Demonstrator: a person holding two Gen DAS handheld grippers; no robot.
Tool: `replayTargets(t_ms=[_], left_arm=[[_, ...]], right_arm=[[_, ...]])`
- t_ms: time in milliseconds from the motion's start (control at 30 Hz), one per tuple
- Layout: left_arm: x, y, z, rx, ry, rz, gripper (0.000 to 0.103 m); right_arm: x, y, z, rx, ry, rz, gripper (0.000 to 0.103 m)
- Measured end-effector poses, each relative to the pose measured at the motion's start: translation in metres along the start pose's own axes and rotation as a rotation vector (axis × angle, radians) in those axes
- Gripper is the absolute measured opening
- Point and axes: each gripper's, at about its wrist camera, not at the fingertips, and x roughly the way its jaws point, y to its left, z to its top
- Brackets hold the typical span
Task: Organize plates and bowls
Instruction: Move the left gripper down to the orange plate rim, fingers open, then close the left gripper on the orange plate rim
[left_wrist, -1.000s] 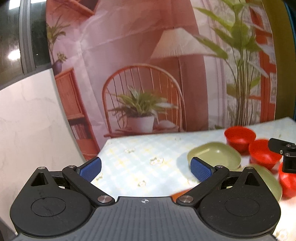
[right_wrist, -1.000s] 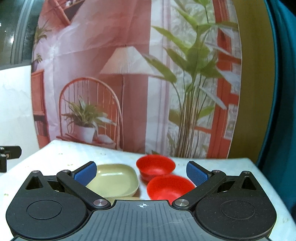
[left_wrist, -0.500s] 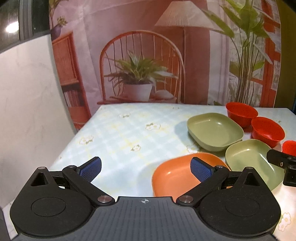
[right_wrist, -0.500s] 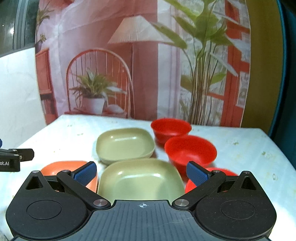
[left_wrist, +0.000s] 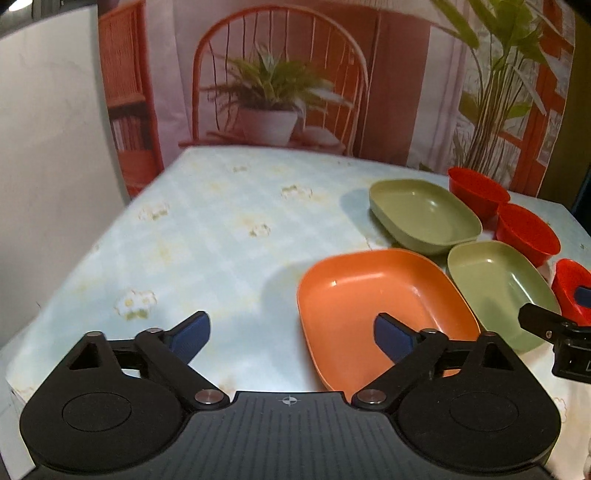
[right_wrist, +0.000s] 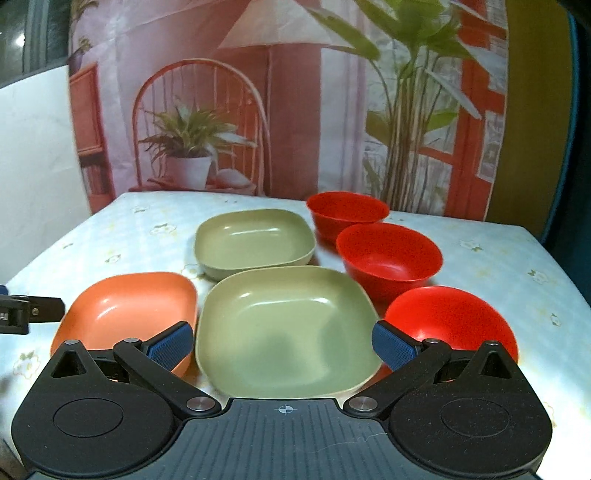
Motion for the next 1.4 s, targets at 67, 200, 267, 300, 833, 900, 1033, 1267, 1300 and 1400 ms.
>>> replayTargets(t_ms=[67,200,267,300,833,900,1033,1267,1300,1400], left_arm=[[0.004,0.000,-0.002,-0.003,0.013,-0.003,0.094],[0.013,0.001,-0.007,-0.018,0.051,-0.023,0.083],[0.019,0.002,-0.009,-0.030,0.075,-0.033,0.077],[0.021,0.002,-0.010,-0.035,0.083,-0.034,0.075],[0.033,0.007,-0.019,-0.067,0.140,-0.058,0.045],[0.033,0.007,-0.020,-0.071,0.136,-0.058,0.044],[0.032,0.006,-0.020,-0.072,0.132,-0.057,0.043],[0.031,0.010,-0.021,-0.089,0.128,-0.066,0.043],[0.031,0.011,-0.021,-0.096,0.127,-0.070,0.042],[0.032,0.013,-0.020,-0.110,0.125,-0.076,0.041]], right_arm=[[0.000,0.003,-0.001,-0.010,-0.005,0.019,0.103],[0.000,0.006,-0.003,-0.028,-0.002,0.033,0.102],[0.000,0.007,-0.003,-0.037,0.004,0.034,0.099],[0.000,0.007,-0.003,-0.040,0.005,0.035,0.098],[0.000,0.008,-0.003,-0.044,0.016,0.053,0.085],[0.000,0.007,-0.003,-0.042,0.018,0.054,0.084],[0.002,0.006,-0.003,-0.041,0.021,0.058,0.081],[0.001,0.009,-0.003,-0.041,0.023,0.064,0.078],[0.001,0.009,-0.003,-0.041,0.023,0.065,0.077],[0.001,0.009,-0.003,-0.042,0.025,0.070,0.075]])
